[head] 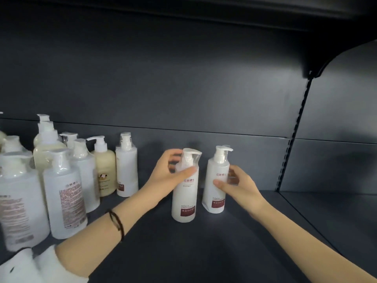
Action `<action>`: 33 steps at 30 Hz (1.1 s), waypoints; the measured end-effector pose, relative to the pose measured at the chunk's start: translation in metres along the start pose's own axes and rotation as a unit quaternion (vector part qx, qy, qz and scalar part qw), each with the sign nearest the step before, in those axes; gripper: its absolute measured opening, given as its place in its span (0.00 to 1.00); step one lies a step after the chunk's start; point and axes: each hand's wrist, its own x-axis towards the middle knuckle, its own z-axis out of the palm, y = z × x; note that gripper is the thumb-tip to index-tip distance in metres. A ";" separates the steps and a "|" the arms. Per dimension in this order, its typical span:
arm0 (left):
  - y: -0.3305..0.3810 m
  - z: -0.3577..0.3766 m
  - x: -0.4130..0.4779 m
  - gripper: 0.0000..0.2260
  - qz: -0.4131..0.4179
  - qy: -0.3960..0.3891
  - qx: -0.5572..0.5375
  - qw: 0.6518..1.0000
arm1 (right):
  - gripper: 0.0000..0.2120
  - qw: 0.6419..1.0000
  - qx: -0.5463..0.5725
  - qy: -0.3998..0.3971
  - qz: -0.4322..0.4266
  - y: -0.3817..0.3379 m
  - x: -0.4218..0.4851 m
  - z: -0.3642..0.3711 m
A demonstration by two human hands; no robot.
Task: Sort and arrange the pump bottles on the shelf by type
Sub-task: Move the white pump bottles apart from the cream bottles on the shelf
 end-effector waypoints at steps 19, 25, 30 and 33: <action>-0.062 0.040 0.027 0.21 -0.039 -0.035 0.221 0.974 | 0.33 0.979 -0.024 0.200 -0.024 0.014 0.027 0.024; -0.022 -0.029 -0.005 0.10 0.046 -0.016 0.403 0.914 | 0.27 0.964 -0.045 0.238 -0.106 -0.006 0.016 0.036; 0.008 -0.082 -0.043 0.12 0.090 -0.014 0.674 0.733 | 0.11 0.958 -0.176 0.063 -0.217 -0.042 0.005 0.067; 0.010 -0.096 -0.068 0.14 0.107 -0.014 0.683 0.723 | 0.10 0.953 -0.200 -0.060 -0.221 -0.062 -0.004 0.096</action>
